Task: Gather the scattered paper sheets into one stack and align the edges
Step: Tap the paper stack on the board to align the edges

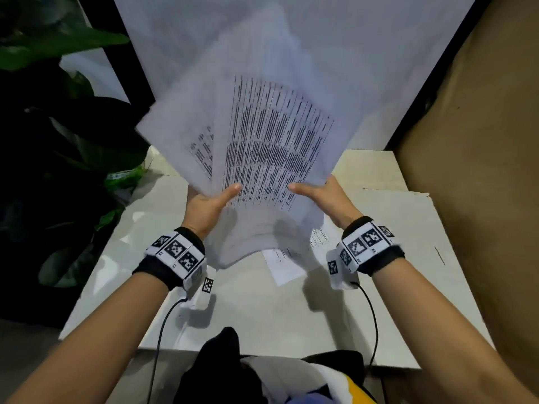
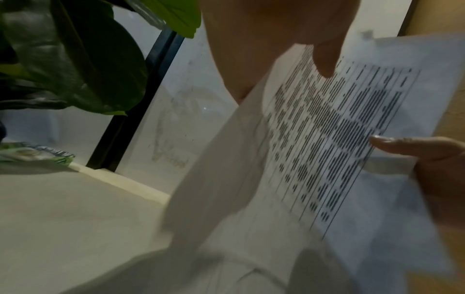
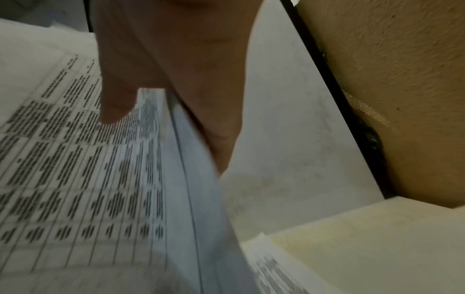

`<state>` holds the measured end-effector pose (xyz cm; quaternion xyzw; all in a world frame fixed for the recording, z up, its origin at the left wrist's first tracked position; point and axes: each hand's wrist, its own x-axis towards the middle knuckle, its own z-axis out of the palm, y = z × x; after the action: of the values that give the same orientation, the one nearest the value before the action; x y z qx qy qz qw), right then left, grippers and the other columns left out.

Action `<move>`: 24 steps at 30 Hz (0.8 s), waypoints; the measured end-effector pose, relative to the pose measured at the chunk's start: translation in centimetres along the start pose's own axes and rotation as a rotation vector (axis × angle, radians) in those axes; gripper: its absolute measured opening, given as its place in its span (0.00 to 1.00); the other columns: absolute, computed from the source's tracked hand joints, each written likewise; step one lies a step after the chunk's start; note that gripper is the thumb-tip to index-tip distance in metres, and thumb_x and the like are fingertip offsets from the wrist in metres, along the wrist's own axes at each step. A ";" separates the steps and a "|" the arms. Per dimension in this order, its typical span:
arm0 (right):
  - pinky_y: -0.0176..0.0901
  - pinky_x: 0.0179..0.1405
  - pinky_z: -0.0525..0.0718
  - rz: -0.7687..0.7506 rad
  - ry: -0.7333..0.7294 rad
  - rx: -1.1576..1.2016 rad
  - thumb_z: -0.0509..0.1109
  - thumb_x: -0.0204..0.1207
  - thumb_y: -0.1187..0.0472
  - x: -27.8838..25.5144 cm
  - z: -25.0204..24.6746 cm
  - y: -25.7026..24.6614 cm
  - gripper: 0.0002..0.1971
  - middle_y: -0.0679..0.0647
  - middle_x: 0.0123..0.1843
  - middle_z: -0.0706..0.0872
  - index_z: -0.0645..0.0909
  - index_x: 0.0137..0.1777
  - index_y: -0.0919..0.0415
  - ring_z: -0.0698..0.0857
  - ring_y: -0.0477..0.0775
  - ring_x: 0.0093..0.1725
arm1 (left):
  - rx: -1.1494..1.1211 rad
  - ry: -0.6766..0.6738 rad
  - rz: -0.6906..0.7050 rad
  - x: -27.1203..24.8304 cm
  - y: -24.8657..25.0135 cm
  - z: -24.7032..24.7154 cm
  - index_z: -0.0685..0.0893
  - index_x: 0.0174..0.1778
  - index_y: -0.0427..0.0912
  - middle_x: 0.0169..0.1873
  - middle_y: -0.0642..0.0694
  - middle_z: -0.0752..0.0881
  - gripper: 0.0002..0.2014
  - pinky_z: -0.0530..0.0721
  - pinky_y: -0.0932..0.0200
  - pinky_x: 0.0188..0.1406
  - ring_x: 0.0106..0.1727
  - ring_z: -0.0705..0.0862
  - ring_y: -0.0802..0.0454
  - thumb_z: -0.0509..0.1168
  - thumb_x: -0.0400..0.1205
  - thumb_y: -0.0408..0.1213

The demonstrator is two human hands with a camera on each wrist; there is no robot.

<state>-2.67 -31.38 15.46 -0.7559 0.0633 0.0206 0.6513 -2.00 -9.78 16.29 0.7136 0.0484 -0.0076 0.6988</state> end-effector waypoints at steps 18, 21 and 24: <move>0.42 0.49 0.84 0.262 0.001 -0.219 0.70 0.74 0.58 0.4 1.4 6.8 0.18 0.66 0.56 0.86 0.79 0.57 0.71 0.85 0.65 0.57 | 0.173 -0.073 -0.123 1.4 -6.6 1.0 0.80 0.51 0.37 0.38 0.42 0.84 0.11 0.84 0.62 0.35 0.41 0.83 0.46 0.68 0.76 0.36; 0.42 0.46 0.82 0.282 0.138 -0.285 0.70 0.74 0.58 1.9 0.3 6.6 0.18 0.65 0.54 0.86 0.79 0.58 0.72 0.85 0.60 0.51 | 0.157 -0.050 -0.165 2.6 -6.8 2.7 0.78 0.57 0.30 0.48 0.32 0.86 0.17 0.82 0.53 0.59 0.51 0.85 0.37 0.66 0.78 0.39; 0.41 0.51 0.78 0.357 0.097 -0.465 0.69 0.75 0.57 3.0 -1.5 7.0 0.22 0.59 0.57 0.83 0.76 0.64 0.73 0.82 0.58 0.57 | 0.264 -0.120 -0.350 3.7 -8.6 3.7 0.75 0.66 0.31 0.64 0.32 0.81 0.24 0.77 0.54 0.61 0.63 0.81 0.38 0.63 0.79 0.44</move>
<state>-0.66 -34.12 8.44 -0.8619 0.2198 0.1126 0.4428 1.18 -13.15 7.36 0.7779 0.1284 -0.1776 0.5889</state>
